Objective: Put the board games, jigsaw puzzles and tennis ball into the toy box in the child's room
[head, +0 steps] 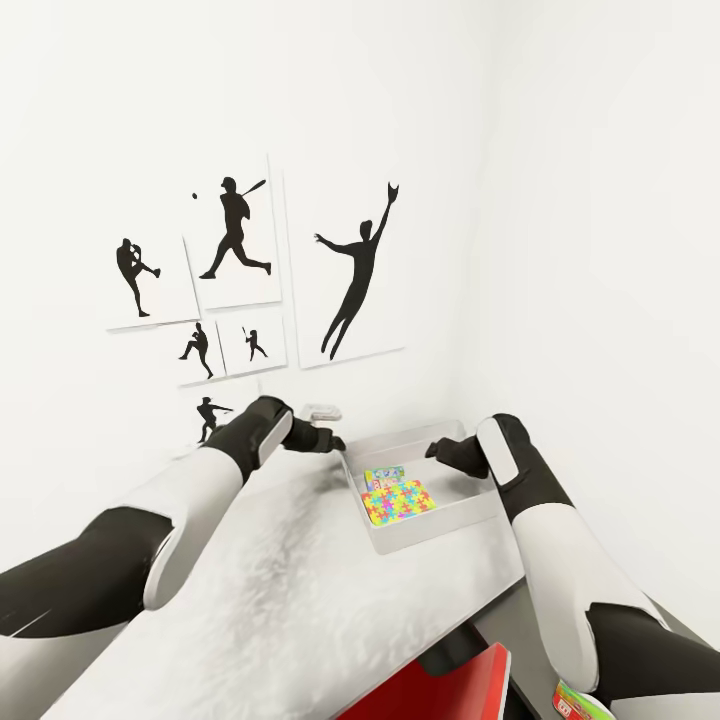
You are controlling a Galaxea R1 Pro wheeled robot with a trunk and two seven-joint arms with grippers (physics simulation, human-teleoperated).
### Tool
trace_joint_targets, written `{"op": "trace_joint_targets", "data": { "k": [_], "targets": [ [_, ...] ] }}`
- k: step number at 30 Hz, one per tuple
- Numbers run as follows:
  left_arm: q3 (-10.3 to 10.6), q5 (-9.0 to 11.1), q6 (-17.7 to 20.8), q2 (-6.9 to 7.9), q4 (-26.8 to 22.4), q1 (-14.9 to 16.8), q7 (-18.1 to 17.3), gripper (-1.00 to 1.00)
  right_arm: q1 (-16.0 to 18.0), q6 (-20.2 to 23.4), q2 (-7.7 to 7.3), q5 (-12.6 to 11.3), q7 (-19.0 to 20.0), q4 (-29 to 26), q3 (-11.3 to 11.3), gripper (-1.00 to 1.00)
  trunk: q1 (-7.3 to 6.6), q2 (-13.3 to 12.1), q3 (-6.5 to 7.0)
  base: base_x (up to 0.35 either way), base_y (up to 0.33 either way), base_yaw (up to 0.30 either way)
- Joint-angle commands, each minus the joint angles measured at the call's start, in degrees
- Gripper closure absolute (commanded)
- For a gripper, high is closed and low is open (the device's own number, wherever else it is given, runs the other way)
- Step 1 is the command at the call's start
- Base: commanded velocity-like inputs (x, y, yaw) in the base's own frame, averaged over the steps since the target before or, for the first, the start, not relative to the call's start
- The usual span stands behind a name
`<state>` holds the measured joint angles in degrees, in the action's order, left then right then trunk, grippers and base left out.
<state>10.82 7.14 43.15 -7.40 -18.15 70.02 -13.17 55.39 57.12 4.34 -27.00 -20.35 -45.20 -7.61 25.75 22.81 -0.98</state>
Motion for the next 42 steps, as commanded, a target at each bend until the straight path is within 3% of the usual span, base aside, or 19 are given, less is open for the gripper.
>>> {"op": "trace_joint_targets", "data": {
  "k": [1, 10, 25, 42],
  "targets": [
    [0.04, 0.59, 0.1, 0.05, 0.07, 0.02, 0.37, -1.0, 0.03, 0.06, 0.07, -0.59, -0.57, -0.04, -0.19, -1.0, 0.04, 0.11, -0.1, 0.0, 0.0, 0.0],
    [-2.3, 0.66, -5.84, -0.29, 4.73, -0.05, 2.32, -1.0, 0.07, -2.87, 0.06, -0.53, -0.49, 3.97, -0.22, -1.0, 0.04, 0.11, -0.1, 0.0, 0.0, 0.0],
    [-2.47, 0.68, -6.84, -2.54, 5.17, -0.06, 2.44, -1.0, 0.07, -3.1, -0.18, -0.62, -0.56, 4.64, -0.29, -1.0, 0.04, 0.11, -0.1, 0.0, 0.0, 0.0],
    [-2.56, 0.66, -8.03, -2.6, 4.62, -0.06, 2.11, -1.0, 0.07, -3.15, -0.9, -0.73, -0.57, 5.58, -0.39, -1.0, 0.04, 0.11, -0.82, 0.0, 0.0, 0.0]
  ]
}}
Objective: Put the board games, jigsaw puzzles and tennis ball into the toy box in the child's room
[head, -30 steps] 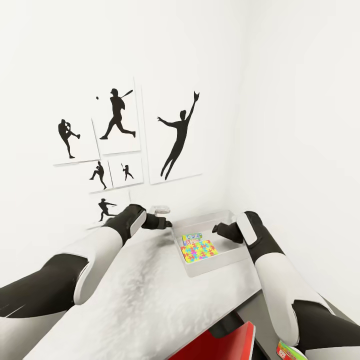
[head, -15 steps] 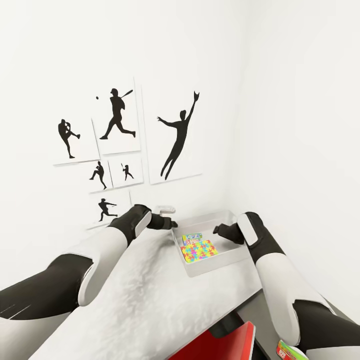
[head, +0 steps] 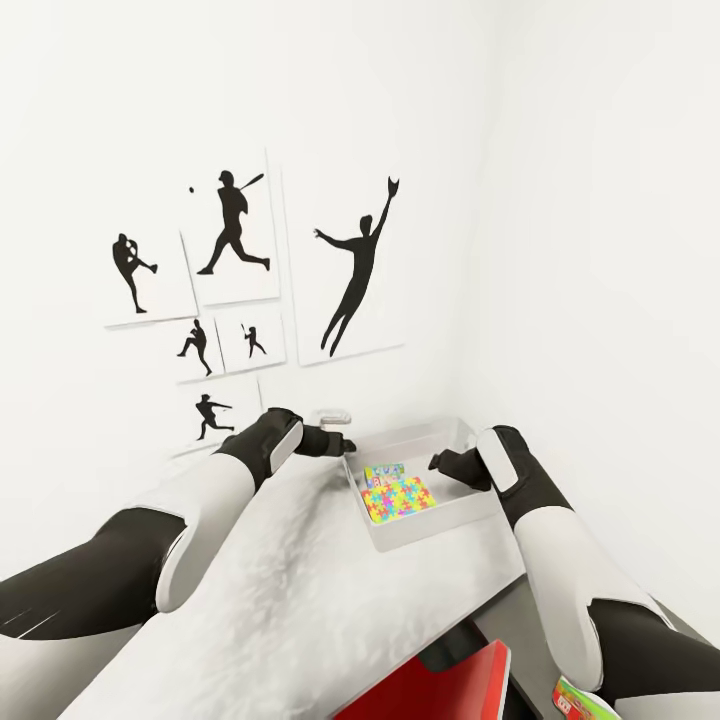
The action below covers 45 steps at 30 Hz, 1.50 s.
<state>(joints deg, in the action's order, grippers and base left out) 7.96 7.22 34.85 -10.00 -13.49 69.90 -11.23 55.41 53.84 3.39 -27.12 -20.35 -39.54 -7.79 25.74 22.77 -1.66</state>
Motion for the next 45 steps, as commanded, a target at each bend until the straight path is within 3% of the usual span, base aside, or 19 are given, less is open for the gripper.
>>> {"op": "trace_joint_targets", "data": {
  "k": [1, 45],
  "targets": [
    [0.31, 0.57, 0.19, 0.0, -0.04, 0.06, 0.15, -1.0, 0.05, 0.13, 0.04, -0.61, -0.57, -0.05, -0.21, -1.0, 0.04, 0.15, -0.22, 0.0, 0.0, 0.0],
    [0.3, 0.6, 0.64, 0.0, -2.54, 0.65, 0.5, -1.0, 0.05, 0.21, -0.04, -0.68, -0.5, 0.09, -0.29, -1.0, 0.04, 0.15, -4.33, 0.0, 0.0, 0.0]
  ]
}}
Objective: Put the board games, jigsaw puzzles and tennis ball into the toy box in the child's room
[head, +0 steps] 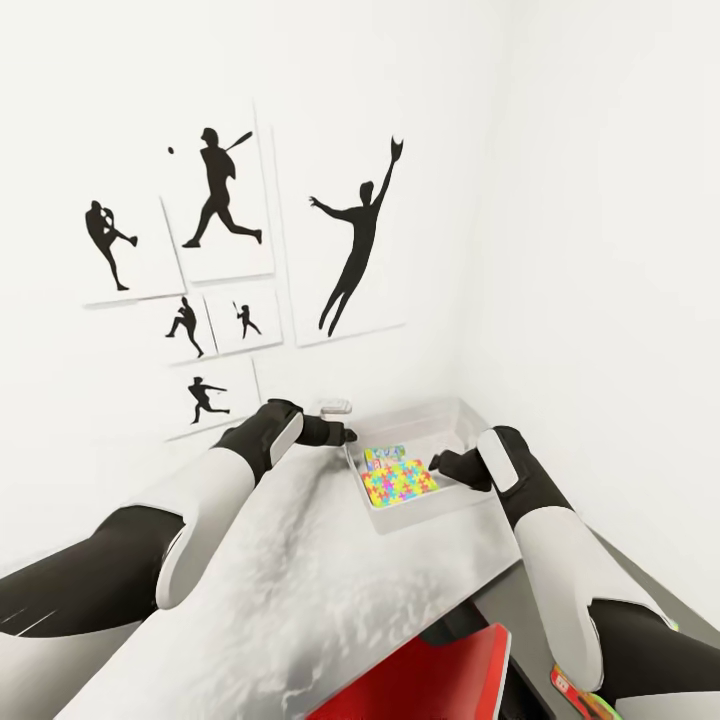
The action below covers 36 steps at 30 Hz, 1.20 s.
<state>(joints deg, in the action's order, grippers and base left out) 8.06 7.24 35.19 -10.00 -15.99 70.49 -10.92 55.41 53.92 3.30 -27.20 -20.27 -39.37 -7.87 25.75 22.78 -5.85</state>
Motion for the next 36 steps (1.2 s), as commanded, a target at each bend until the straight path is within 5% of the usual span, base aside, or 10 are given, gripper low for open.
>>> {"op": "trace_joint_targets", "data": {
  "k": [1, 24, 36],
  "targets": [
    [0.21, 0.58, 0.32, 0.0, -0.07, 0.07, 0.19, -1.0, 0.05, 0.13, 0.04, -0.63, -0.57, -0.08, -0.24, -1.0, 0.04, 0.14, -0.23, 0.0, 0.0, 0.0],
    [0.13, 0.81, 4.2, 0.0, -3.53, 0.28, 0.18, -1.0, 0.05, -1.15, 0.04, -0.61, -0.47, 1.35, -0.27, -1.0, 0.04, 0.14, -2.4, 0.0, 0.0, 0.0],
    [0.18, 4.66, 4.97, 0.0, -3.68, 0.35, 2.49, -1.0, 0.05, -1.19, 0.04, -0.49, -0.4, 1.4, -0.23, -1.0, 0.04, 0.14, -3.53, 0.0, 0.0, 0.0]
  ]
}}
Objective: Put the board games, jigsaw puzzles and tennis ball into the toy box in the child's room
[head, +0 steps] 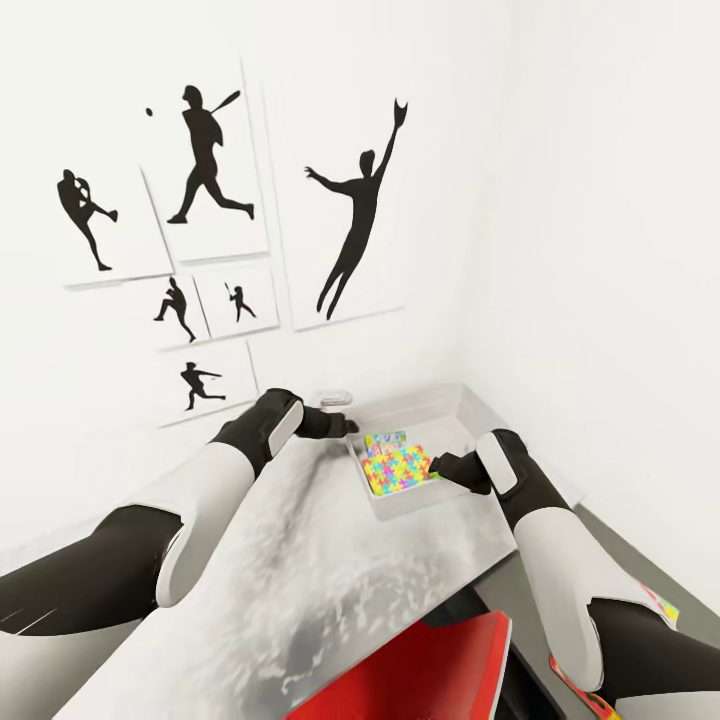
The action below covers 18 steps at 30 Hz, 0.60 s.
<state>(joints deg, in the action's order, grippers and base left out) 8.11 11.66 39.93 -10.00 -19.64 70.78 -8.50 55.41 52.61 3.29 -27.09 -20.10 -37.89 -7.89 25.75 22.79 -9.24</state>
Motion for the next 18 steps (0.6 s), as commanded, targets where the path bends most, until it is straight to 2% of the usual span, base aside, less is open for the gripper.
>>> {"op": "trace_joint_targets", "data": {
  "k": [1, 18],
  "targets": [
    [0.14, 0.33, 0.2, 0.0, -0.03, 0.06, 0.7, -1.0, 0.05, 0.13, 0.05, -0.65, -0.55, -0.08, -0.24, -1.0, 0.03, 0.13, -0.22, 0.0, 0.0, 0.0],
    [0.23, 1.08, -0.34, 0.0, 0.65, 0.06, 1.99, -1.0, 0.05, 0.13, 0.14, -1.29, -0.12, -0.61, -0.54, -1.0, 0.03, 0.13, -1.82, 0.0, 0.0, 0.0]
  ]
}}
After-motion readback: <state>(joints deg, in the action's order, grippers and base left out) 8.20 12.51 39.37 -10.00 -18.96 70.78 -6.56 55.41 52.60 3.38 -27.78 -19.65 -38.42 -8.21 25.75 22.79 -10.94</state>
